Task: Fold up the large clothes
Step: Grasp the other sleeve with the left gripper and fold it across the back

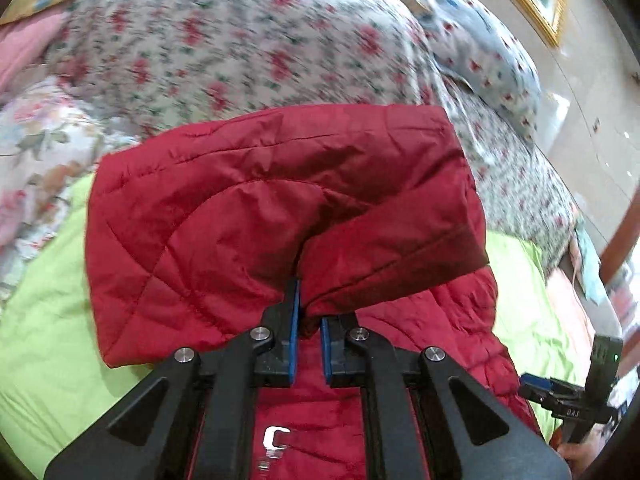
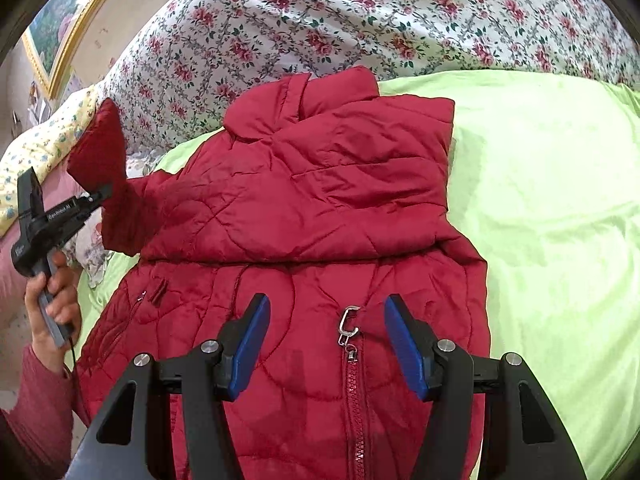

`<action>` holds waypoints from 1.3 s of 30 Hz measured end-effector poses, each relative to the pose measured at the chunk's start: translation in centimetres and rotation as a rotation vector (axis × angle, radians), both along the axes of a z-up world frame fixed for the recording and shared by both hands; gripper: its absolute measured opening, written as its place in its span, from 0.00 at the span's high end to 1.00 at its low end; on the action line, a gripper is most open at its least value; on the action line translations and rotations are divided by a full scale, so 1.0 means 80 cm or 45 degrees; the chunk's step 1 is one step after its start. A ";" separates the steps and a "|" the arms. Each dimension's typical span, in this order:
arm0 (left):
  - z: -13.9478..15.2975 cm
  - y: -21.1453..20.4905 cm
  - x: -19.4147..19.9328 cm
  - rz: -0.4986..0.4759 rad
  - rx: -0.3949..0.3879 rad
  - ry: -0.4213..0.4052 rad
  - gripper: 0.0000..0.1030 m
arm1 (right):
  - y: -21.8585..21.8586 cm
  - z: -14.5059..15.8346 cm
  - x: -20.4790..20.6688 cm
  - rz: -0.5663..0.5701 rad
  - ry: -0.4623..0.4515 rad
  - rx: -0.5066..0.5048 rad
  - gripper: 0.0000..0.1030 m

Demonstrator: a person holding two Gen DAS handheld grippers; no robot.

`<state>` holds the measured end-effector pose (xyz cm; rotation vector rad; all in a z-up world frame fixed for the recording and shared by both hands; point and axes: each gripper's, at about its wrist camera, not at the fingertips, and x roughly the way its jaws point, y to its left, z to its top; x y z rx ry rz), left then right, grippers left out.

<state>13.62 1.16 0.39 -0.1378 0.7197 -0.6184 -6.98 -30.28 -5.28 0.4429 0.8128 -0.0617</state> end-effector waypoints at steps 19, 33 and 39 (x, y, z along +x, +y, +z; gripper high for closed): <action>-0.058 -0.174 -0.051 -0.262 0.178 0.093 0.94 | -0.013 0.019 0.025 0.001 -0.083 0.126 0.41; -0.083 -0.194 -0.062 -0.285 0.198 0.132 0.93 | -0.046 -0.020 0.117 -0.030 -0.113 0.540 0.39; -0.080 -0.180 -0.064 -0.311 0.167 0.190 0.75 | -0.047 -0.030 0.135 -0.076 -0.100 0.521 0.85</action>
